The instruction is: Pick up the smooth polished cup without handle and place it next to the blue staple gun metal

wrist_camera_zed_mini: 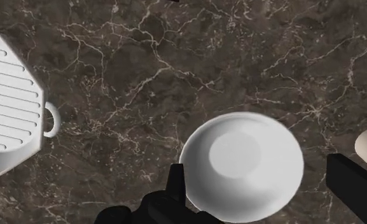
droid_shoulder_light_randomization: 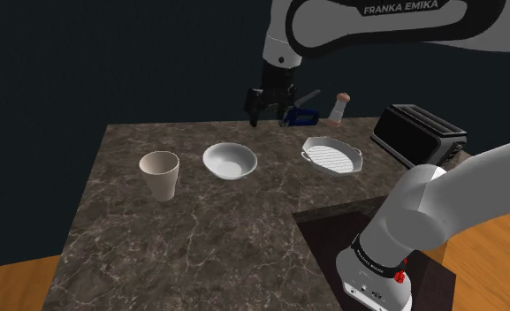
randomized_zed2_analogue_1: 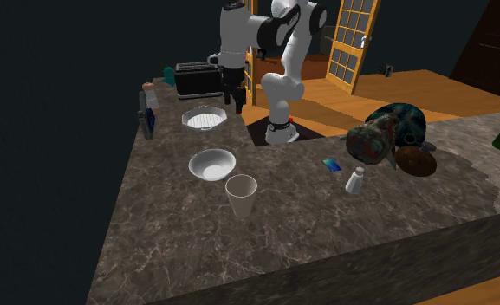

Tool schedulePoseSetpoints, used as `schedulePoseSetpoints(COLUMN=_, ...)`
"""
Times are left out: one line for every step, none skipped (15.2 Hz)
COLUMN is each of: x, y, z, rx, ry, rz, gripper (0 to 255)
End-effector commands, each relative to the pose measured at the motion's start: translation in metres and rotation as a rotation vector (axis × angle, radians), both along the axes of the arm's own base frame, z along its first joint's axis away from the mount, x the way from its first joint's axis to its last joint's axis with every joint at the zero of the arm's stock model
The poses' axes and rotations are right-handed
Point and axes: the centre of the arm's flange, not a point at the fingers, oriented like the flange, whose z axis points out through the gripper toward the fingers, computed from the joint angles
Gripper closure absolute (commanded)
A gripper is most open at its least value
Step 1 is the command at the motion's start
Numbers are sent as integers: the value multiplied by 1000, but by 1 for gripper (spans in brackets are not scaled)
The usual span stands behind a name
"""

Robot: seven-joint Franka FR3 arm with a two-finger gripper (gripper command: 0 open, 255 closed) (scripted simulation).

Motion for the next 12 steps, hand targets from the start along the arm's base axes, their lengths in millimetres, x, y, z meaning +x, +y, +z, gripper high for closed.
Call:
schedulePoseSetpoints(x=13, y=19, z=-11, rx=15, ry=0, rz=-7, gripper=0)
schedulePoseSetpoints(x=20, y=27, z=-17, rx=21, ry=0, rz=-10, gripper=0)
schedulePoseSetpoints(x=28, y=35, z=-24, rx=28, ry=0, rz=-13, gripper=0)
schedulePoseSetpoints(x=35, y=43, z=-30, rx=35, ry=1, rz=-17, gripper=0)
schedulePoseSetpoints(x=42, y=51, z=-36, rx=41, ry=1, rz=-20, gripper=0)
schedulePoseSetpoints(x=50, y=59, z=-42, rx=48, ry=1, rz=-23, gripper=0)
schedulePoseSetpoints(x=57, y=67, z=-48, rx=55, ry=1, rz=-26, gripper=0)
schedulePoseSetpoints(x=64, y=76, z=-54, rx=62, ry=2, rz=-29, gripper=0)
schedulePoseSetpoints(x=72, y=84, z=-60, rx=68, ry=2, rz=-32, gripper=0)
schedulePoseSetpoints(x=79, y=92, z=-66, rx=75, ry=2, rz=-35, gripper=0)
schedulePoseSetpoints(x=87, y=100, z=-72, rx=82, ry=2, rz=-38, gripper=0)
schedulePoseSetpoints(x=94, y=108, z=-77, rx=88, ry=3, rz=-41, gripper=0)
